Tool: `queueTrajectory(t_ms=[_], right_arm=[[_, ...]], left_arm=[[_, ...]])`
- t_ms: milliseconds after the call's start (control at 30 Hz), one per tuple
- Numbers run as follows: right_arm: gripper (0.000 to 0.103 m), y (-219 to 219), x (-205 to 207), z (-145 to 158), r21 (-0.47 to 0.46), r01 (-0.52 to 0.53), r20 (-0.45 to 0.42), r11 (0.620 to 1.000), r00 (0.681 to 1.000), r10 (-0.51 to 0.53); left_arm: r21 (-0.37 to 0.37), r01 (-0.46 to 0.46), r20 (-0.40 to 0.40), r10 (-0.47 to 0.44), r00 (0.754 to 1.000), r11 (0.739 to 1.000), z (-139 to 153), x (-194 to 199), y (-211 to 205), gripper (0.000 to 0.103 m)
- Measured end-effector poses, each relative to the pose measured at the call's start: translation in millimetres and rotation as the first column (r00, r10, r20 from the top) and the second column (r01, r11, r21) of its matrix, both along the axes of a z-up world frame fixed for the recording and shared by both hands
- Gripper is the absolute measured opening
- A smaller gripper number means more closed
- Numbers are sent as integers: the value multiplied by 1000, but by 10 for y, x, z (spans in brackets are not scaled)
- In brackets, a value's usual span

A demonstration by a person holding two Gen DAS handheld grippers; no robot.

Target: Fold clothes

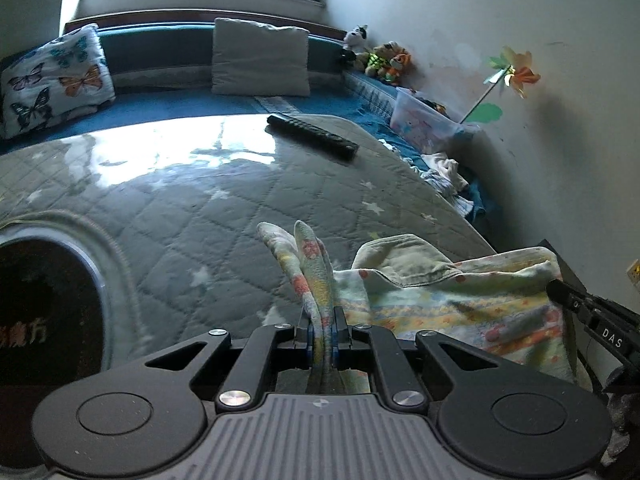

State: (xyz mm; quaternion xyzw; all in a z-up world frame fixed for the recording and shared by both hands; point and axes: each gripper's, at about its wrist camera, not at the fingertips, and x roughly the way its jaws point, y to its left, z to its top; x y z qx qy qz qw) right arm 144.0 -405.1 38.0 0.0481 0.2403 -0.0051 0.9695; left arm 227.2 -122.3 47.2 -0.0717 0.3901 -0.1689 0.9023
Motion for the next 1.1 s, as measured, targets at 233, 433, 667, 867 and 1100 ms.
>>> queueTrajectory(t_ms=[233, 433, 667, 867, 1100], right_arm=[[4, -70, 7, 28, -4, 24, 11, 1000, 1000, -24], [4, -79, 4, 67, -7, 36, 25, 999, 999, -36], [4, -76, 21, 113, -10, 32, 42, 999, 999, -32], [4, -101, 51, 98, -8, 29, 40, 1000, 999, -29], [4, -125, 95, 0, -3, 29, 3, 1000, 1000, -29]], left_arm=[[23, 27, 20, -27, 999, 999, 65, 99, -159, 9], [33, 38, 43, -40, 998, 999, 142, 136, -213, 9], [39, 37, 65, -39, 997, 999, 243, 165, -226, 9], [43, 36, 61, -39, 997, 998, 224, 168, -207, 9], [57, 35, 19, -36, 999, 998, 89, 191, -215, 9]])
